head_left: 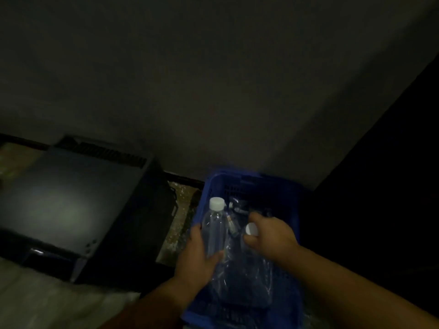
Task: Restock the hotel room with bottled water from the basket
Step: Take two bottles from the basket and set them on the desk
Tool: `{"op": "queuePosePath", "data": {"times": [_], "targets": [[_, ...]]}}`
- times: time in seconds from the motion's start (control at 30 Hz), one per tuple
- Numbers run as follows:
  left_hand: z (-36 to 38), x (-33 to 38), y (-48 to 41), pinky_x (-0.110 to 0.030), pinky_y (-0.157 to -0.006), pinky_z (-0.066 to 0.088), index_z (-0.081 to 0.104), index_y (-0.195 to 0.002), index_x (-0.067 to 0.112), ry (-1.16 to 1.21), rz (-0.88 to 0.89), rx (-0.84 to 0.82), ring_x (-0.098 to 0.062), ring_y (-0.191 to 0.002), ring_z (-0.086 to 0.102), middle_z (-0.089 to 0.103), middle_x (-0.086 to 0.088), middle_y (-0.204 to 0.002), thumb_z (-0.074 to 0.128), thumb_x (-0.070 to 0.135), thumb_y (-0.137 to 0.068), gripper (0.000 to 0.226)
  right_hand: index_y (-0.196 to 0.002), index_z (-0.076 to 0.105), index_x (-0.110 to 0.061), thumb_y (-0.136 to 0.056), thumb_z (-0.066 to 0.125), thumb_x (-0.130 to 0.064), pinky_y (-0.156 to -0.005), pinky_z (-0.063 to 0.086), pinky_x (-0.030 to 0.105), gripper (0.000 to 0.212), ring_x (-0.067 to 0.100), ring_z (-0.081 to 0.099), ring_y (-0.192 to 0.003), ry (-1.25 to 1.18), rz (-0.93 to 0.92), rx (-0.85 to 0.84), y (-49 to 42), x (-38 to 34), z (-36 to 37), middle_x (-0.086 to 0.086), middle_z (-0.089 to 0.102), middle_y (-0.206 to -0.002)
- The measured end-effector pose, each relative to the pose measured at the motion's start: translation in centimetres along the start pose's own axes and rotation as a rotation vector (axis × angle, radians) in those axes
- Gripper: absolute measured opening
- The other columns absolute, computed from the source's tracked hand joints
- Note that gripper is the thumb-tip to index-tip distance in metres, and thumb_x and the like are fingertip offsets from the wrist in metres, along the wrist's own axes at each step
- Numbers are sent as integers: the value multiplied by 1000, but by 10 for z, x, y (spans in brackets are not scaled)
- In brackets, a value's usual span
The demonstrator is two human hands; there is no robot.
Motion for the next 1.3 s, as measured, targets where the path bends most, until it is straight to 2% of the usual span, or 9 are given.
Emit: {"op": "queuePosePath", "data": {"times": [0.13,0.23,0.37,0.53,0.63,0.8,0.93,1.1,1.3], "targets": [[-77,113,56,-24,-91,51,35,-115,47,91,128,-101,4,-107,56,55,17,-119,77,31,-69,65,-91,55,-28,-76,57,-45,-62,44,32,23,25,62,-83,-46,-140,241,47,-95,-158,2,68,-88],[-135,178,97,-40,-97,50,41,-113,36,166,186,-68,-11,-110,60,60,6,-117,80,23,-61,67,-94,57,-28,-79,55,-44,-61,40,29,22,23,59,-81,-8,-271,264,83,-162,-242,1,66,-89],[-192,222,158,-31,-95,50,42,-120,22,104,193,-57,-12,-108,59,60,-1,-117,82,3,-62,74,-105,57,-28,-81,52,-47,-62,38,30,31,19,52,-76,241,-481,203,135,-255,-281,1,65,-95],[-248,213,225,-12,-61,50,55,-108,14,85,85,107,-11,-85,61,63,2,-94,73,-10,-65,52,-80,53,-29,-80,51,-55,-51,29,26,27,19,49,-69,434,-706,170,194,-356,-261,-5,51,-71],[-282,195,261,-23,-74,52,60,-99,13,48,43,209,-12,-85,60,63,0,-91,71,-6,-72,35,-69,45,-27,-78,53,-58,-49,27,25,33,17,48,-64,446,-774,129,218,-400,-237,-7,46,-66],[-335,161,324,-20,-61,48,63,-91,11,-151,-3,207,-12,-83,57,60,1,-88,77,13,-71,25,-85,60,-22,-80,53,-51,-62,36,27,30,22,59,-81,463,-925,-37,253,-474,-183,-2,60,-81],[-416,114,381,-30,-65,49,66,-86,4,-97,-75,433,-18,-80,59,65,-12,-88,81,12,-68,25,-91,62,-20,-82,53,-42,-70,46,32,26,24,60,-87,405,-1013,-146,269,-545,-150,5,65,-94],[-508,56,441,-29,-69,45,66,-88,1,-110,-79,581,-17,-81,59,64,-8,-86,82,12,-67,29,-86,59,-21,-81,56,-36,-66,35,28,16,22,52,-79,415,-1128,-185,292,-652,-107,1,53,-80],[-623,0,502,-27,-68,40,60,-93,9,-249,-122,685,-16,-84,53,56,-5,-92,82,18,-69,33,-112,55,-16,-83,60,-35,-71,36,27,35,21,52,-91,510,-1166,-270,305,-776,-55,6,58,-107]]}}
Point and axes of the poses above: each hand's wrist, its own y-axis away from the middle knuckle, its own z-axis out of the palm, x = y × z, the point moved 9 cm from there along -y, towards the middle knuckle
